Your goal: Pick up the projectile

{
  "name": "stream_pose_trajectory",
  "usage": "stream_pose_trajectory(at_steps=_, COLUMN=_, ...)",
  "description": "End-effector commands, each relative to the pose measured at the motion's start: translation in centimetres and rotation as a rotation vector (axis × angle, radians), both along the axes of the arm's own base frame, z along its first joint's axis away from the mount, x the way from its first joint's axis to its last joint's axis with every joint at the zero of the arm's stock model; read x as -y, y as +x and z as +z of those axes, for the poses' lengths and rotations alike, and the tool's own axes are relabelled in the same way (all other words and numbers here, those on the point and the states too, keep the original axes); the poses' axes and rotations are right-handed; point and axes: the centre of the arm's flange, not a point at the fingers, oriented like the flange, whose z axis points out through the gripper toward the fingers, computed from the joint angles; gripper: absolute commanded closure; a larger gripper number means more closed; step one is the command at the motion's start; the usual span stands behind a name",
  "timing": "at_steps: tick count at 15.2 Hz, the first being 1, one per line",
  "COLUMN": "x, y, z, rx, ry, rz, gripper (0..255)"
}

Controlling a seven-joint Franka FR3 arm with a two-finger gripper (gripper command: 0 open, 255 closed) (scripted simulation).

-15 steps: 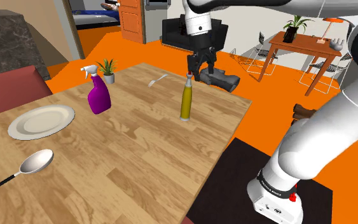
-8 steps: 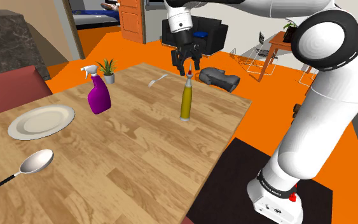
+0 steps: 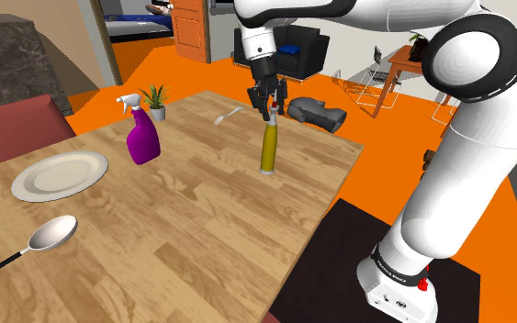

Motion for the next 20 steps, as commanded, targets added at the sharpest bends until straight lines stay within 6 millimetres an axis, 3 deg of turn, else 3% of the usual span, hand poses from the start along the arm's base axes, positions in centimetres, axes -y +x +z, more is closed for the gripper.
stream_pose_trajectory(at_steps=1, x=0.0, y=0.0, z=-0.1, rx=0.000, ry=0.000, rz=0.000, gripper=255)
stream_pose_trajectory(at_steps=9, x=0.0, y=0.0, z=-0.1, rx=0.000, ry=0.000, rz=0.000, gripper=255)
stream_pose_trajectory(at_steps=20, x=0.0, y=0.0, z=5.7, rx=0.000, ry=0.000, rz=0.000, gripper=255)
